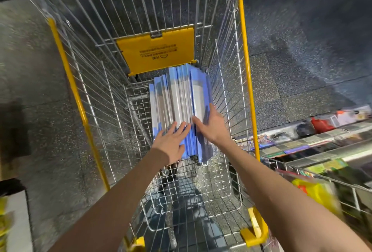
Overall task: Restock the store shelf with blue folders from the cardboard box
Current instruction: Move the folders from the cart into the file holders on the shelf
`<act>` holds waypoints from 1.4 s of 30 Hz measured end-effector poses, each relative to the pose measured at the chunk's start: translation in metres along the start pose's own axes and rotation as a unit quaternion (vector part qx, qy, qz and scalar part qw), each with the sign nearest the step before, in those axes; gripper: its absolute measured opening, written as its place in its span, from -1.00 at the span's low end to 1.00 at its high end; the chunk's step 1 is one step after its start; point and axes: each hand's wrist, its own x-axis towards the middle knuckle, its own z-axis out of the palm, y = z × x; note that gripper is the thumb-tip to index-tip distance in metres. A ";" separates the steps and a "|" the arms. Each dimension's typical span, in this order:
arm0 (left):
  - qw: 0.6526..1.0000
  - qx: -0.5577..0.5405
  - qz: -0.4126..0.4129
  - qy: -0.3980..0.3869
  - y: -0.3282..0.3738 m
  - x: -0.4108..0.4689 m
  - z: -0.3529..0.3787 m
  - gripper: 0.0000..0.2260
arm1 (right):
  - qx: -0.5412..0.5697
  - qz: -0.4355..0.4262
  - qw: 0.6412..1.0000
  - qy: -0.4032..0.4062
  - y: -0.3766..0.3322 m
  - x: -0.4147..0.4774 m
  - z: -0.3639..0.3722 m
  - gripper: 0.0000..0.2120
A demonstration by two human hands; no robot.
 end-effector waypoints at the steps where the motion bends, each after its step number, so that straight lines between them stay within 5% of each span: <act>1: 1.000 -0.001 0.002 -0.002 -0.002 -0.001 0.000 -0.37 | -0.001 0.001 1.000 -0.001 -0.003 0.005 0.004 -0.08; 5: 1.000 -0.022 0.012 -0.007 -0.004 -0.001 0.003 -0.33 | 0.044 0.036 0.998 0.038 -0.015 0.024 0.007 -0.36; 17: 0.998 -0.049 0.023 -0.027 -0.007 -0.001 -0.002 -0.32 | 0.001 0.006 1.000 0.025 -0.010 0.018 -0.033 -0.75; 23: 0.997 -0.062 0.022 -0.031 -0.005 0.001 -0.003 -0.33 | 0.021 0.037 0.996 0.080 -0.011 -0.006 -0.033 -0.48; 27: 0.996 -0.085 0.037 0.014 -0.007 -0.004 -0.004 -0.36 | -0.034 0.024 0.999 0.024 -0.021 -0.007 -0.028 -0.76; 32: 0.982 -0.176 0.023 0.057 -0.007 -0.022 -0.003 -0.37 | -0.039 0.037 0.999 0.005 -0.017 -0.009 -0.040 -0.81; 36: 0.944 -0.323 -0.007 0.066 0.005 -0.033 -0.024 -0.44 | -0.026 0.028 0.999 0.008 -0.026 -0.026 -0.050 -0.76; 42: 0.825 -0.562 -0.025 0.052 0.026 -0.043 -0.056 -0.45 | 0.005 -0.031 0.999 0.011 -0.061 -0.067 -0.060 -0.70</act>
